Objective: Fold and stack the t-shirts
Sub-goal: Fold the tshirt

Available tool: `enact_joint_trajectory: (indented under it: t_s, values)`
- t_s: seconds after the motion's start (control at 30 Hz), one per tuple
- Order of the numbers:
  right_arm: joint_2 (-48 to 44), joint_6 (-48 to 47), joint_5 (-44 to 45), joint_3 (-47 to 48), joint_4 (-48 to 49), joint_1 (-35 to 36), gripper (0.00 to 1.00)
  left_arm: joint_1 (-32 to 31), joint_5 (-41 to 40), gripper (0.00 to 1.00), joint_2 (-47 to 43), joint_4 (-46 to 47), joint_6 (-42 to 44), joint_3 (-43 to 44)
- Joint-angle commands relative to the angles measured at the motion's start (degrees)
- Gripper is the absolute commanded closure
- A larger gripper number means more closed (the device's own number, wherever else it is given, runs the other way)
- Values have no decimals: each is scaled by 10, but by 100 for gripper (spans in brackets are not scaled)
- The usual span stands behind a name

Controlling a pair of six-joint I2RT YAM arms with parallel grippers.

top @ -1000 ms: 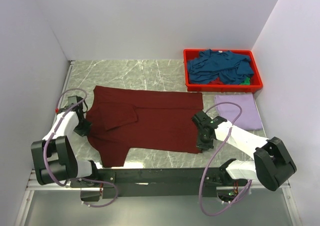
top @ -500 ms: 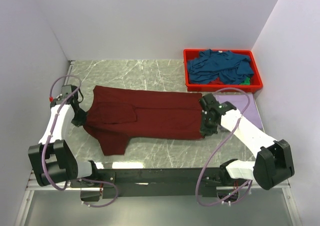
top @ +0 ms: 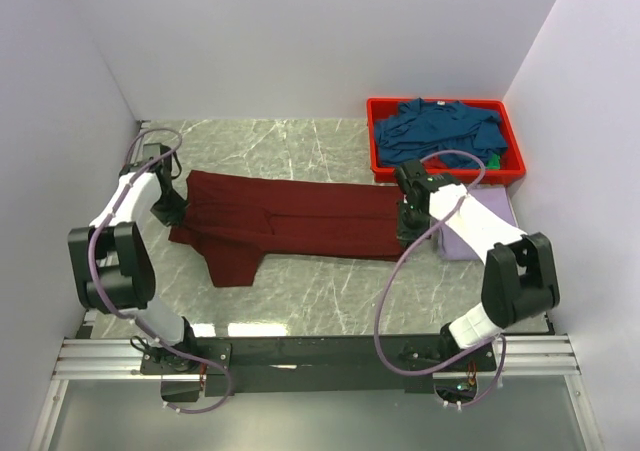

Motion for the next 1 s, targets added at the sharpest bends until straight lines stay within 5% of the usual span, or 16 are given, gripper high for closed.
enact_joint_trajectory:
  t_s: [0.0,0.7,0.83,0.97]
  values:
    - [16,-23,36,40,-2,-12,100,-3,-8,99,15,22,15,43]
    - [141,-3,53,66,82,-43,90,-12,-15,95,143,91,8,73]
    - [134,3,57,69,81,-43,70,-12,-18,83,121,98,1,59]
    - [101,9,67,72,76,-43,59,-15,-25,58,77,98,-3,39]
